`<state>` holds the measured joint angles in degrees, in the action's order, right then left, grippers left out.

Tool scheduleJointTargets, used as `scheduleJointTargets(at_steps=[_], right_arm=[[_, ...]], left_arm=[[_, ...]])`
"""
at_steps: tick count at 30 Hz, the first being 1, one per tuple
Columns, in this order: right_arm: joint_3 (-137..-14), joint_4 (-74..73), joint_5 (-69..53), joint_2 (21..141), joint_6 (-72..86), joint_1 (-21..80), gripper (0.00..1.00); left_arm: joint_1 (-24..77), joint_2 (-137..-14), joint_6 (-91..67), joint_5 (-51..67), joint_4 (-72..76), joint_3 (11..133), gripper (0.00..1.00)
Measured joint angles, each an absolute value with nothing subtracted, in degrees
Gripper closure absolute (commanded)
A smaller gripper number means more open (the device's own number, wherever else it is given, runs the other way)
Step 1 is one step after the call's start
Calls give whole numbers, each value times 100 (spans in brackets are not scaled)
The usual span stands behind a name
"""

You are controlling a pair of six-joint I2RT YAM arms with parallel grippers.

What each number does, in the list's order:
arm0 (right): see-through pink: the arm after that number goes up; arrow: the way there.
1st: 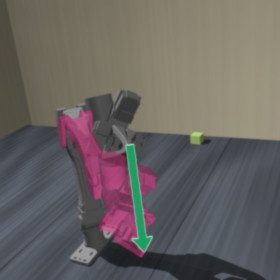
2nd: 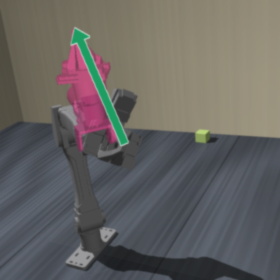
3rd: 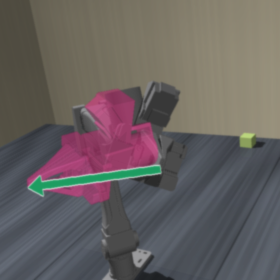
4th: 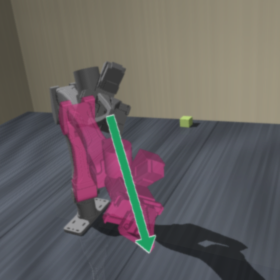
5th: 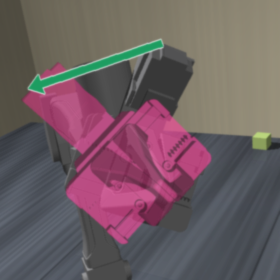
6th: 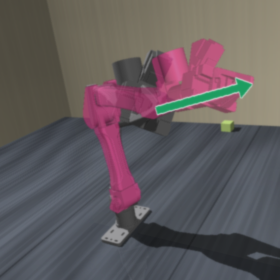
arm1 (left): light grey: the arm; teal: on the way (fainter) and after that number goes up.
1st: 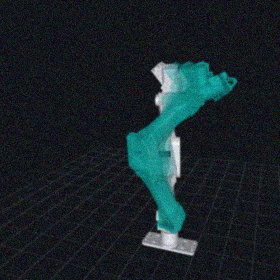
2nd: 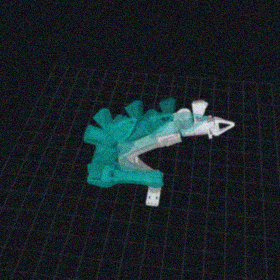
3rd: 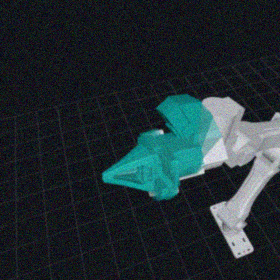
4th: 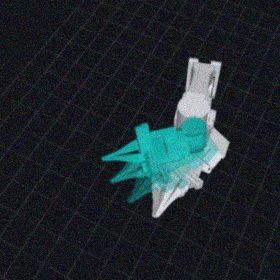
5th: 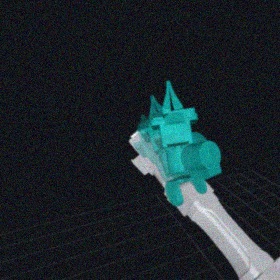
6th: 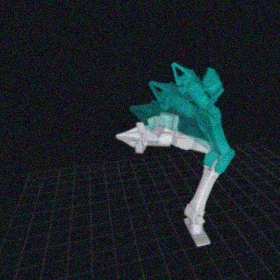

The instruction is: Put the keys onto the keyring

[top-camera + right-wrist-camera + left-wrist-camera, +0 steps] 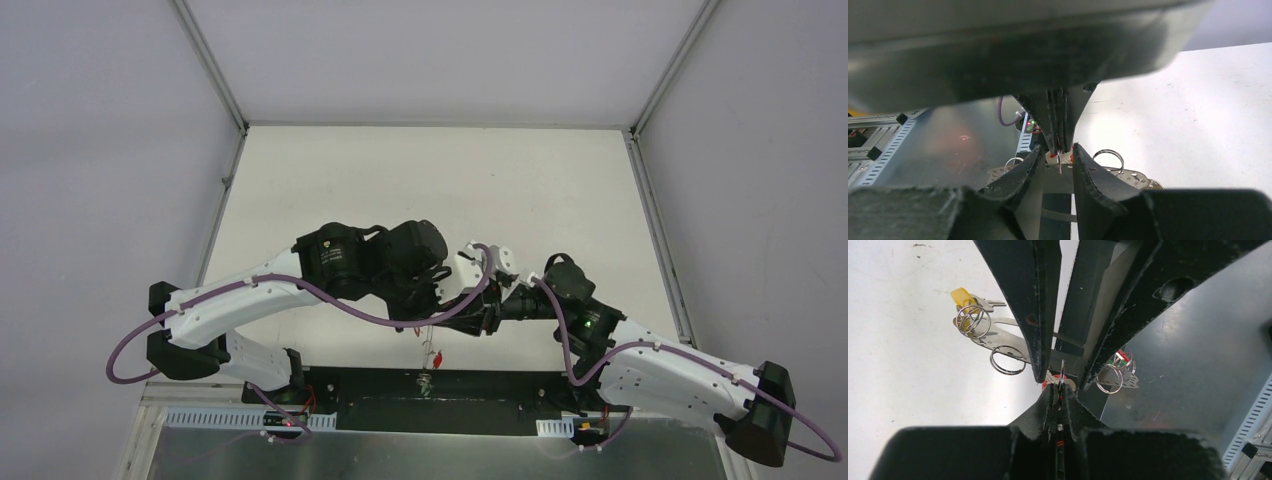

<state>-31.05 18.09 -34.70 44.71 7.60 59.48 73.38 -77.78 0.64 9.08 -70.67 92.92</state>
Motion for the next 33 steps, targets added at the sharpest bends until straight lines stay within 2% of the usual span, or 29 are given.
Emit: scheduleJointTargets(at_steps=[3,7,13,15,19,33], right_arm=[[-3105,1859,-3472,4504,740,5955,79],[-3105,1949,-3483,4595,740,5979,79],[-3100,1994,-3489,4624,722,5992,67],[-3065,1992,-3483,4595,707,5992,68],[-2858,1905,-3454,4458,635,6003,79],[-2805,1861,-3428,4355,593,6012,77]], left_arm=[[7338,-7752,64,910,-7019,9262,100],[7338,-7653,62,908,-6941,9131,100],[7338,-7533,62,904,-6853,9041,100],[7338,-7483,62,904,-6810,9002,100],[7338,-7367,62,904,-6580,8962,100],[7338,-7273,62,910,-6331,8753,100]])
